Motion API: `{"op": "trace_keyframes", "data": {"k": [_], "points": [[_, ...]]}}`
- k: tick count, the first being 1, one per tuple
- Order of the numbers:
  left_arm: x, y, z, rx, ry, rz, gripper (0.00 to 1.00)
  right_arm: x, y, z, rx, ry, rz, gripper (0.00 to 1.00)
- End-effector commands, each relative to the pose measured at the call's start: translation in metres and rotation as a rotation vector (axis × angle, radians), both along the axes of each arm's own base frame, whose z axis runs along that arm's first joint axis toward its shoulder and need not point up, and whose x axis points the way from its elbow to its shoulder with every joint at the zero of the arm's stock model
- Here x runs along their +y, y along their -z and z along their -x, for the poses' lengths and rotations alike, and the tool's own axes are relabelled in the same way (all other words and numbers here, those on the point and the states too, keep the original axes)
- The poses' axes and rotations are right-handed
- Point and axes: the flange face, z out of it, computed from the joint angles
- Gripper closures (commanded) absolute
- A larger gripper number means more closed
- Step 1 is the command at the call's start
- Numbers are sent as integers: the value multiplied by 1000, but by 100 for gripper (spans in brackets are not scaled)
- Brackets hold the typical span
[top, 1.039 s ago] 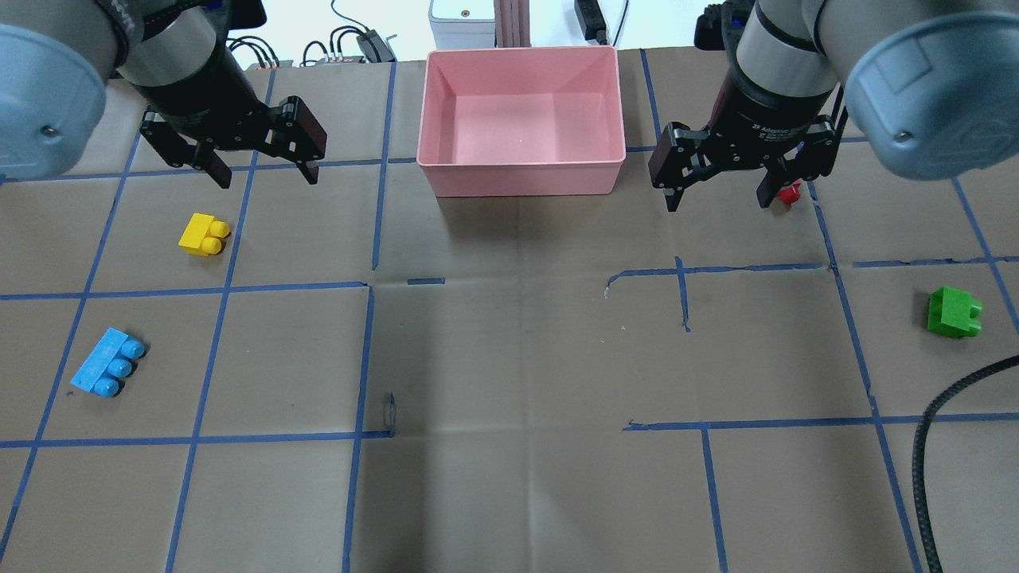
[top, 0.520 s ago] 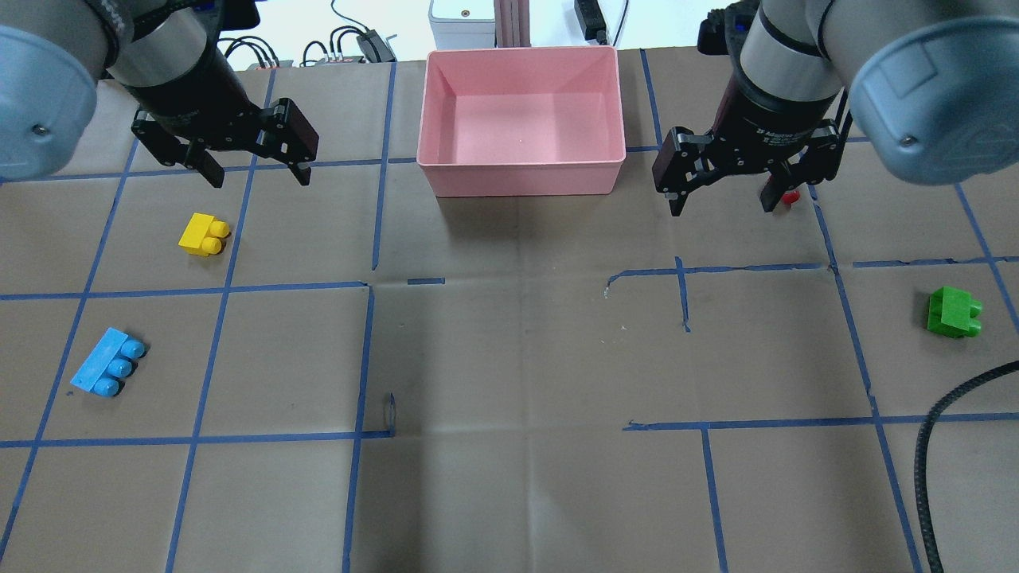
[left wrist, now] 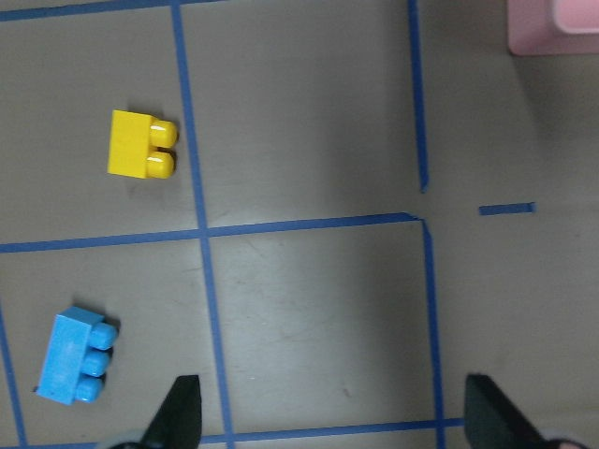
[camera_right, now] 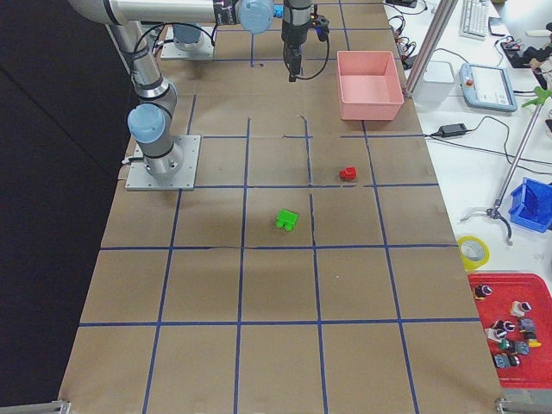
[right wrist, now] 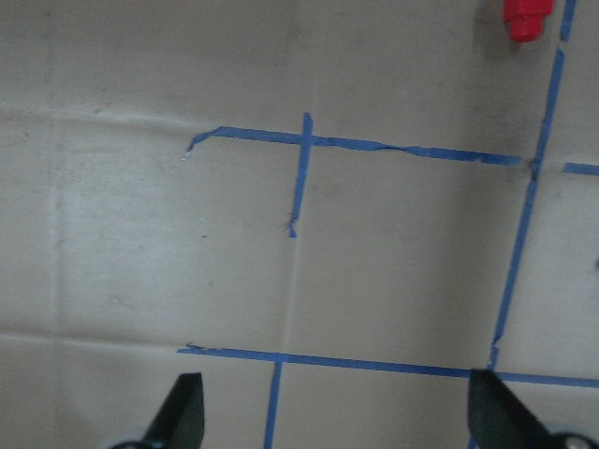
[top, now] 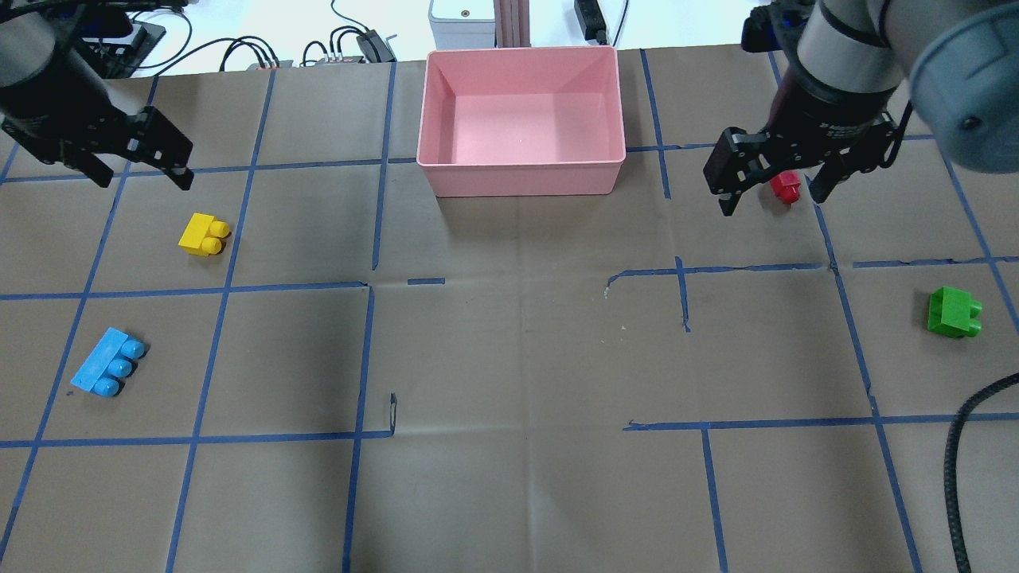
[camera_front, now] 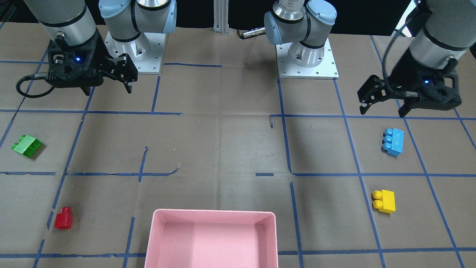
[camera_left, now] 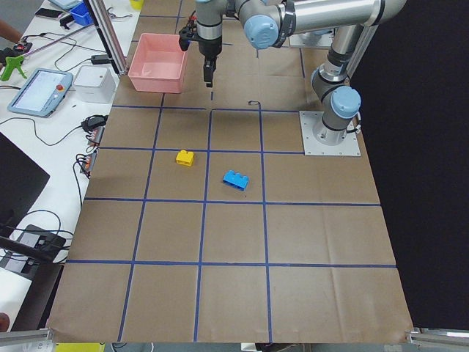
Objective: Put all blocks into box
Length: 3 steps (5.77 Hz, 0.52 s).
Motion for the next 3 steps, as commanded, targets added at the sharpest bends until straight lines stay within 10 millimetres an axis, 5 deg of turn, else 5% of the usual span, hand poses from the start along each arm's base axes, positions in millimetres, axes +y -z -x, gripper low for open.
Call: {"op": "trace_keyframes", "data": {"k": [1,2,3], "points": [[37,24,-143,30,50,-33,1,-4,5,140,-19,-45,-3,0],[54,35,-193,29,107,-24,1,-2,16,201,-23,19,4,0],[56,37,-207,8,186,-8,1,-7,44,244,-12,42,35,1]]}}
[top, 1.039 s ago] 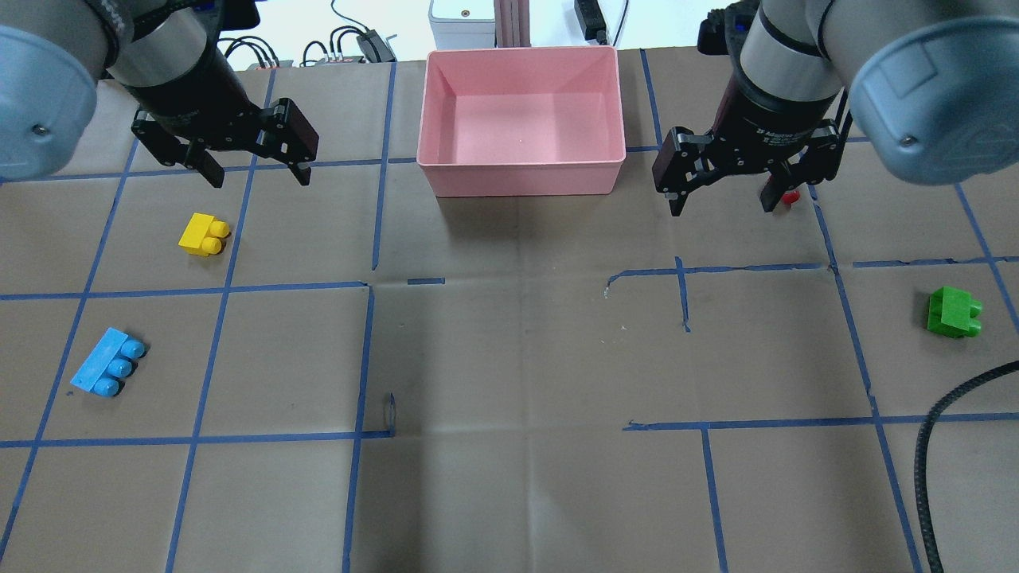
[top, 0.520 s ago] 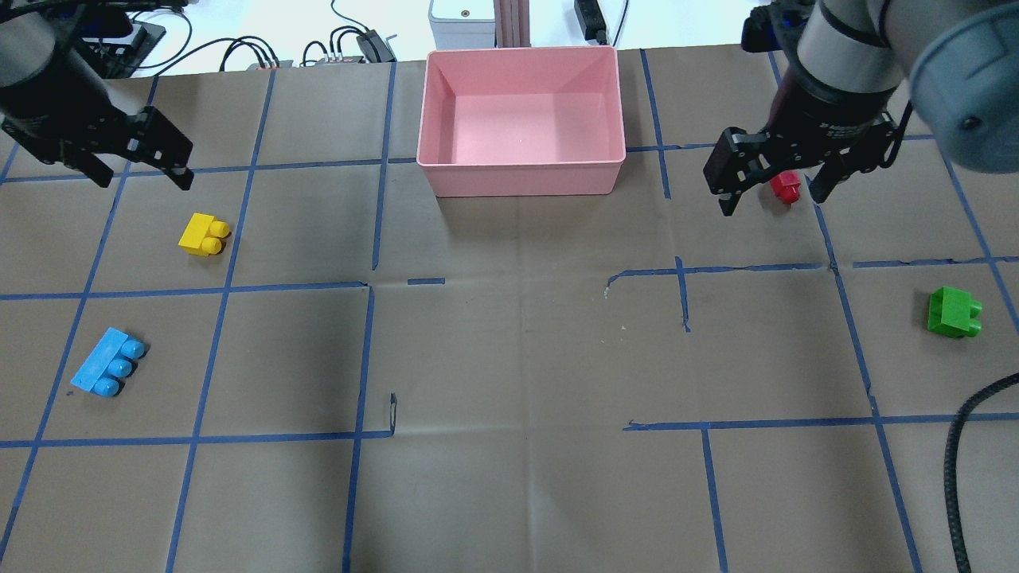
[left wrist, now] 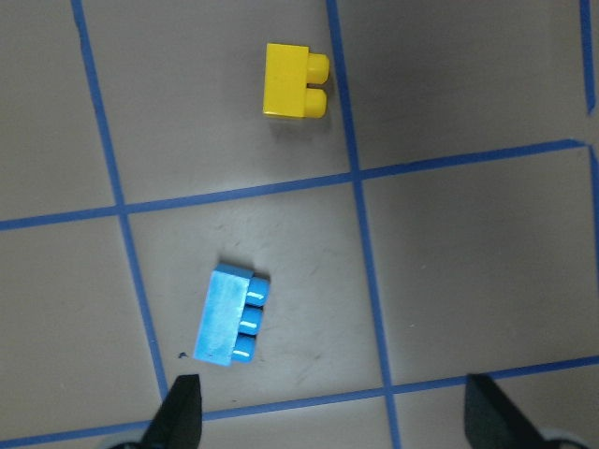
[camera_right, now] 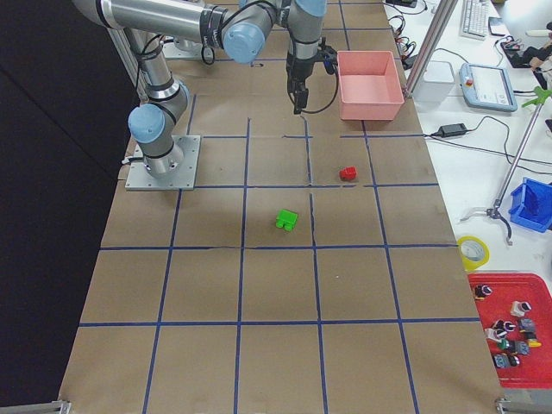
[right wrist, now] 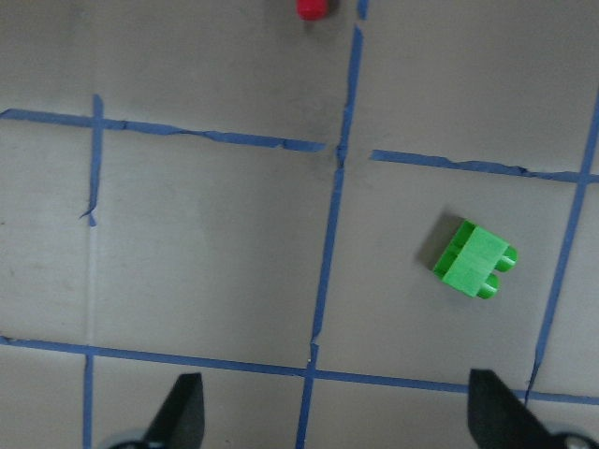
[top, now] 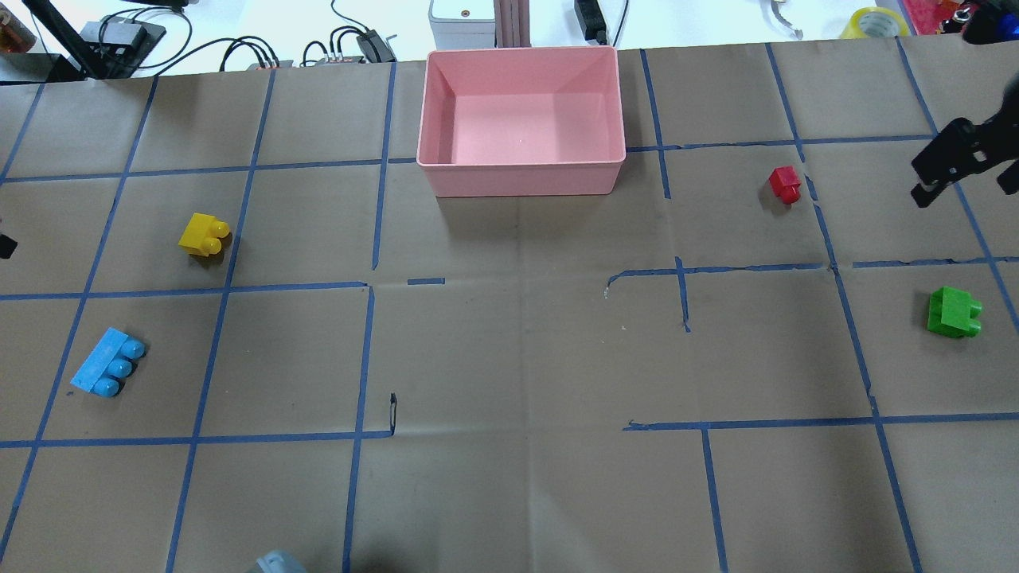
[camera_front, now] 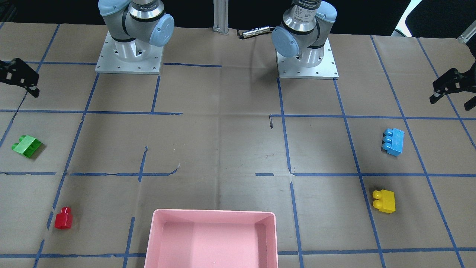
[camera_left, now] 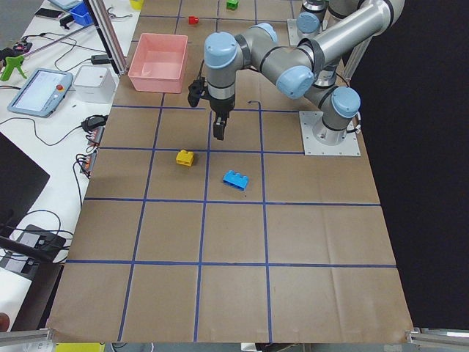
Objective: Put all blocks into box
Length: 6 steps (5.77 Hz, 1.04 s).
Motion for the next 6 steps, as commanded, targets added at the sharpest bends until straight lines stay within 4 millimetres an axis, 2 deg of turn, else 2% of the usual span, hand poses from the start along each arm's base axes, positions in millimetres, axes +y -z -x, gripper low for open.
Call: {"op": "trace_keyframes", "data": {"k": [1,2,3,4,5,6], "points": [[0,25,-35,-7,130,9,1,-17,65,79,33,-12,57,1],[-8,58,-41,24,207,-12,1,-23,100,102,9,18,21,0],[-8,76,-36,54,211,-2,1,-17,123,111,0,39,-12,0],[-4,99,-30,69,204,0,1,-11,143,110,29,39,40,1],[3,132,-24,29,192,31,1,-3,175,105,80,48,105,1],[11,161,-16,-5,191,60,1,4,195,103,67,76,77,1]]}}
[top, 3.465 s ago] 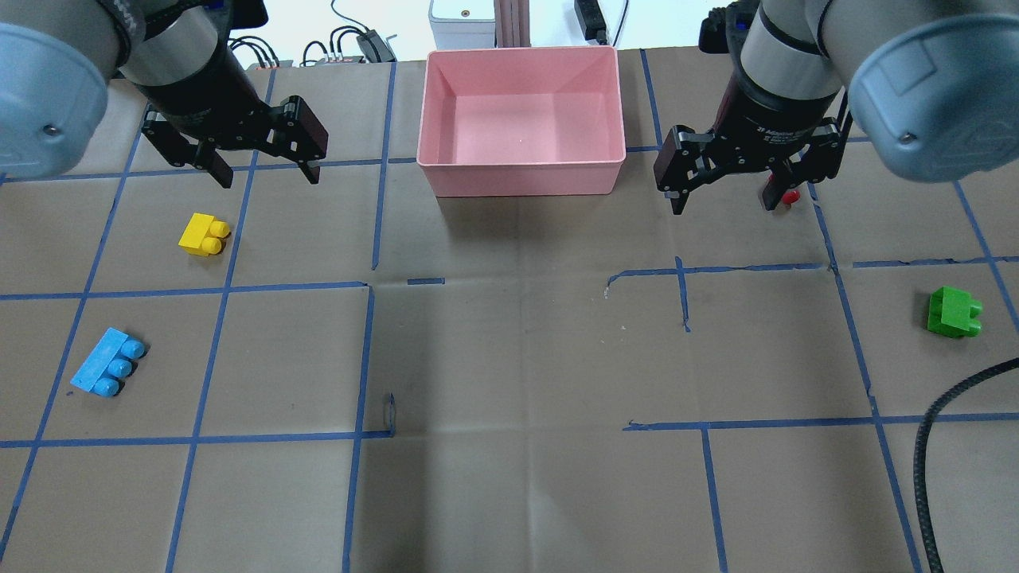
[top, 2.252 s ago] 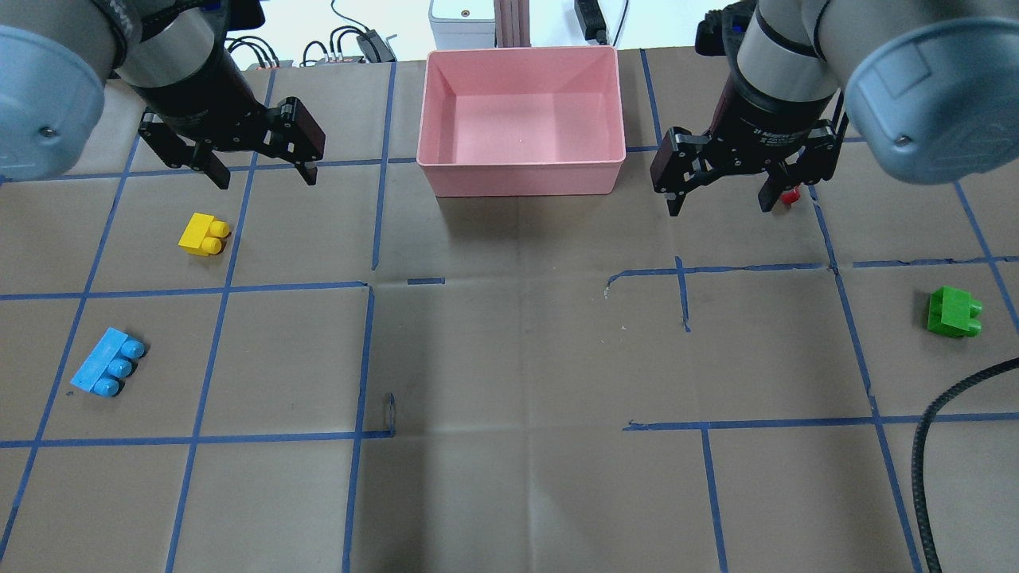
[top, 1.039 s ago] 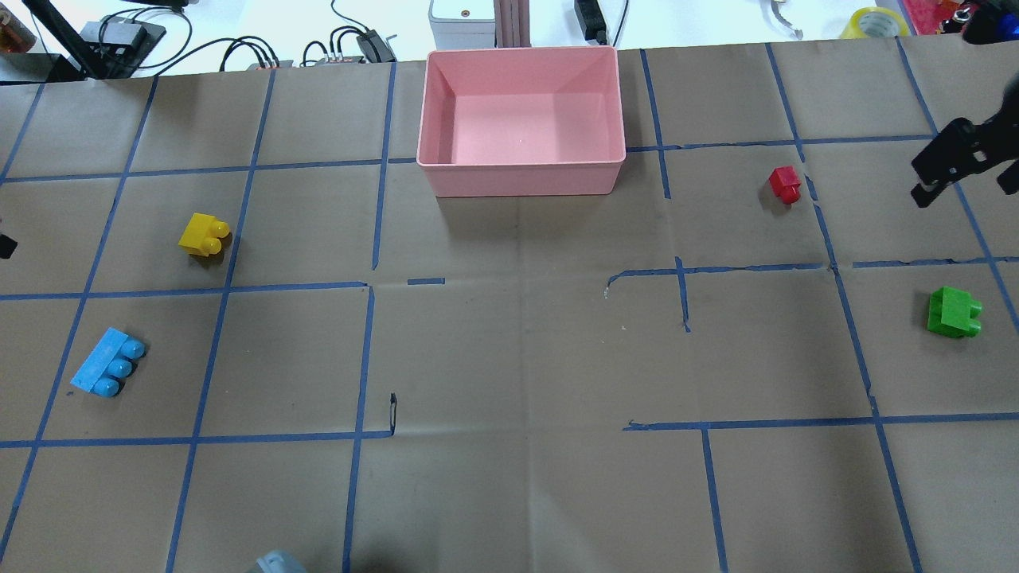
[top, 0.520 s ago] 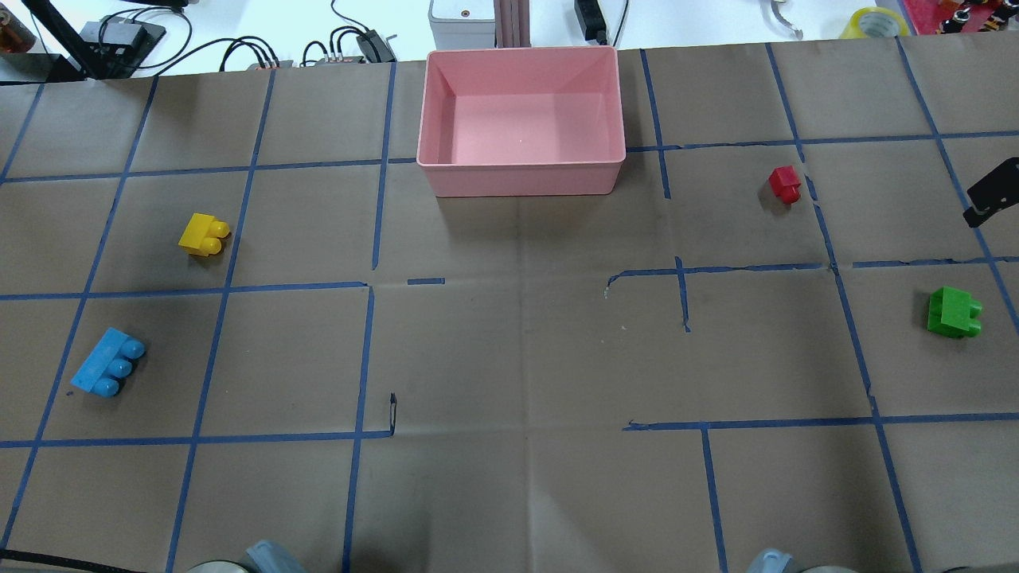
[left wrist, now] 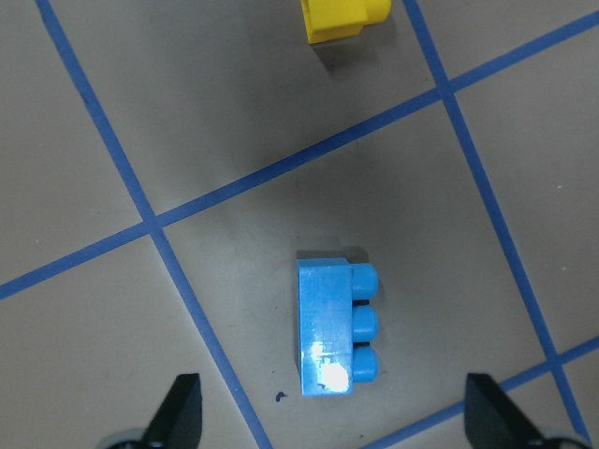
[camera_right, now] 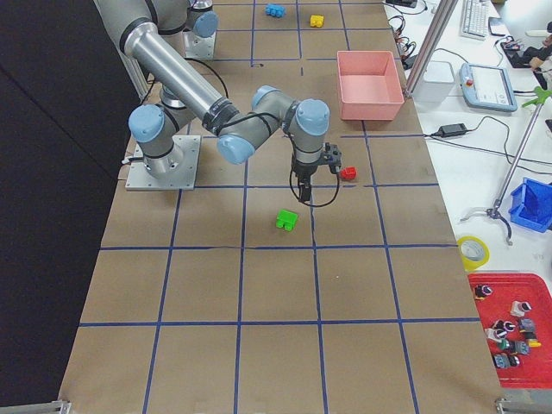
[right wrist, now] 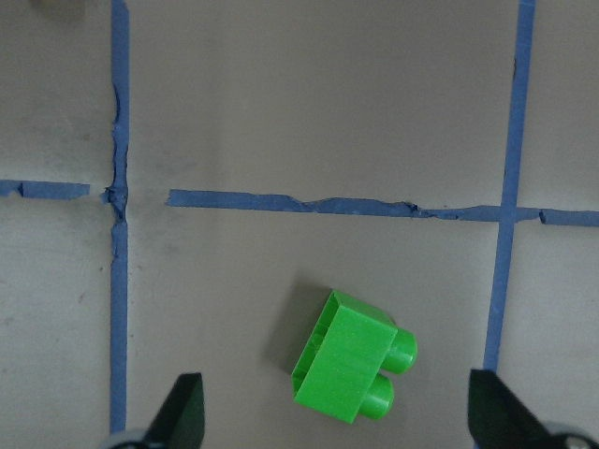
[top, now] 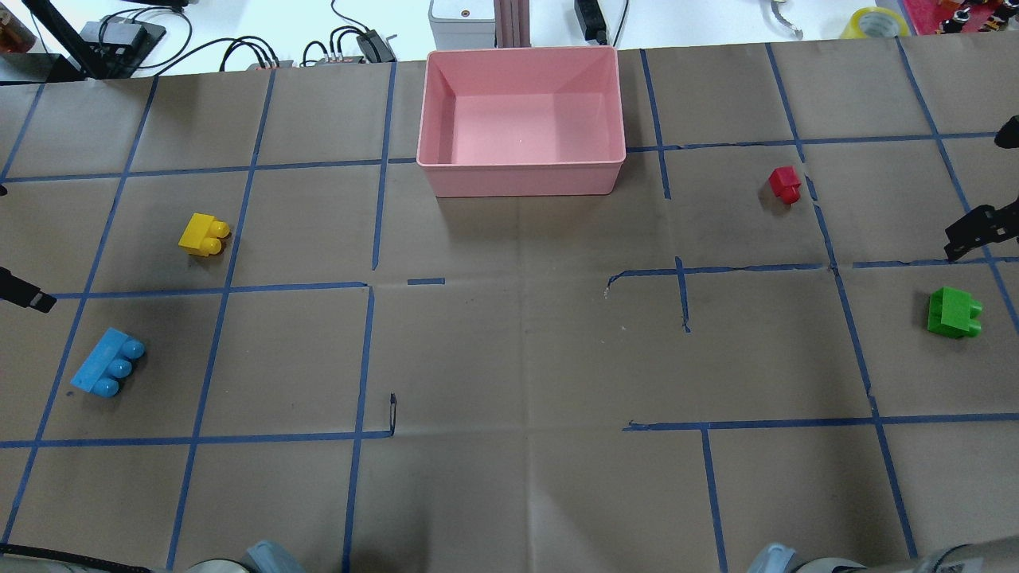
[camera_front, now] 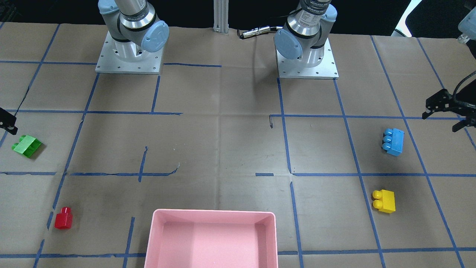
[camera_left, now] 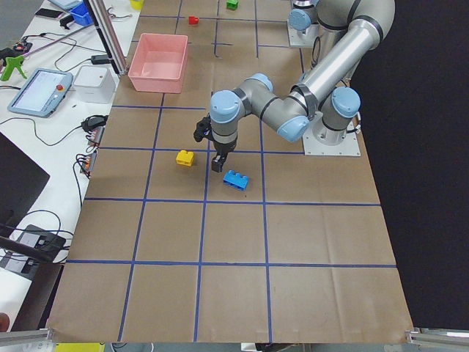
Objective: Put all blocks into box
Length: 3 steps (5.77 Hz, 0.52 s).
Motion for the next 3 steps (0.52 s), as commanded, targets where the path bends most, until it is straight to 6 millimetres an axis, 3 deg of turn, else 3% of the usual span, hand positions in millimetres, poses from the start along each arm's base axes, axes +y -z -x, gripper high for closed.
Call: {"op": "trace_keyframes", "data": {"k": [1,3], "points": [[15,56,14,-38,-27,40,1,13,39,13,-20,58,-27,1],[11,101,13,8,-31,36,1,24,61,39,-50,102,-56,1]]}}
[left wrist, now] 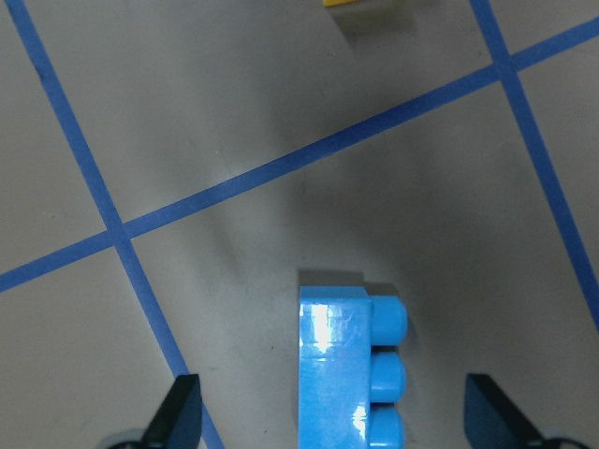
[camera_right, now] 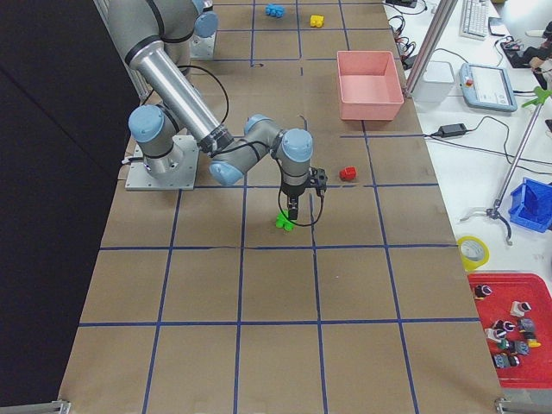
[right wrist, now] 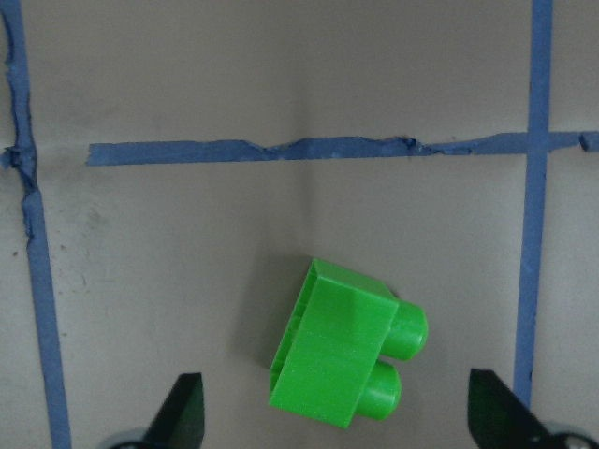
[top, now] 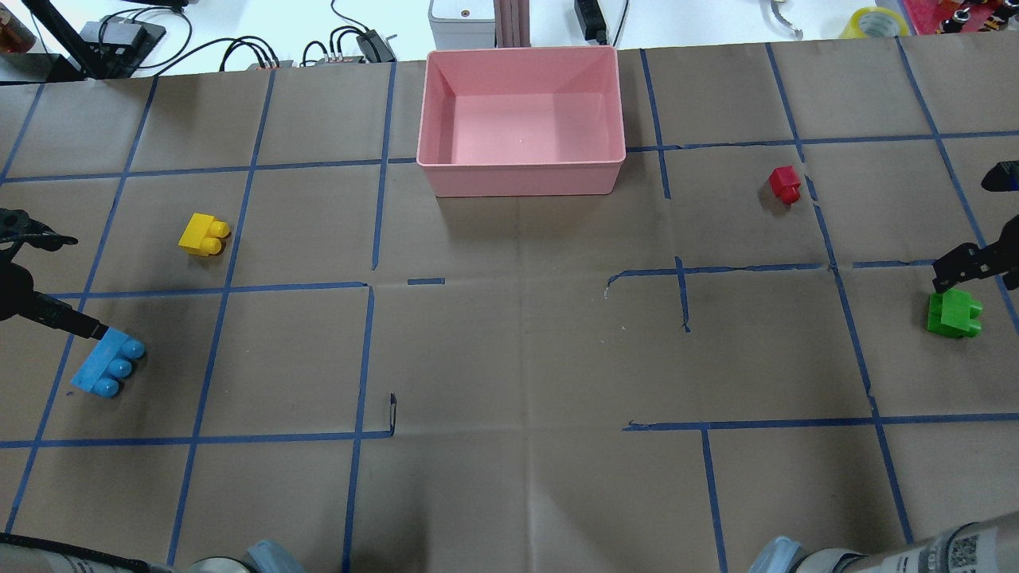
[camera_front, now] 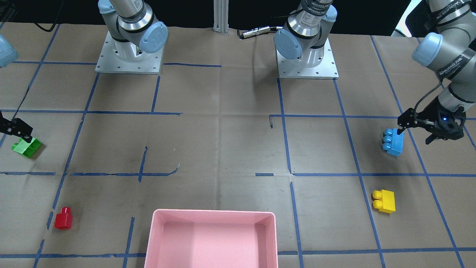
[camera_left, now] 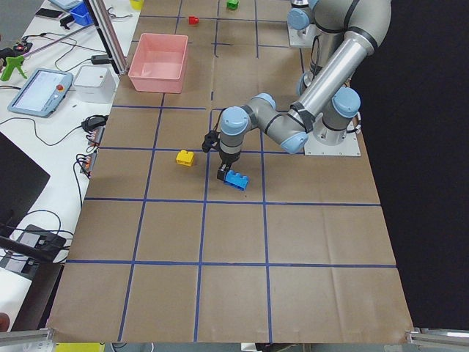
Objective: Put all blocks into box
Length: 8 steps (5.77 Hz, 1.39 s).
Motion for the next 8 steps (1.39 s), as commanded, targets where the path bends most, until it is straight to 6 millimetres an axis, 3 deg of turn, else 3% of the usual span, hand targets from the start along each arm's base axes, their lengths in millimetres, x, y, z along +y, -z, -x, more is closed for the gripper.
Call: {"op": "trace_keyframes", "data": {"k": [1,2,4,5,8], "points": [[0,35,2,50,-2,-18,2,4,21,13,-21,19,-23,1],[5,44,6,65,1,-35,2,7,34,18,-21,28,-25,1],[6,46,6,53,12,-33,2,10,51,20,-23,35,-26,1],[5,46,5,45,25,-29,2,16,57,31,-34,57,-31,1],[11,54,9,56,45,-46,2,15,55,35,-31,62,-25,6]]}}
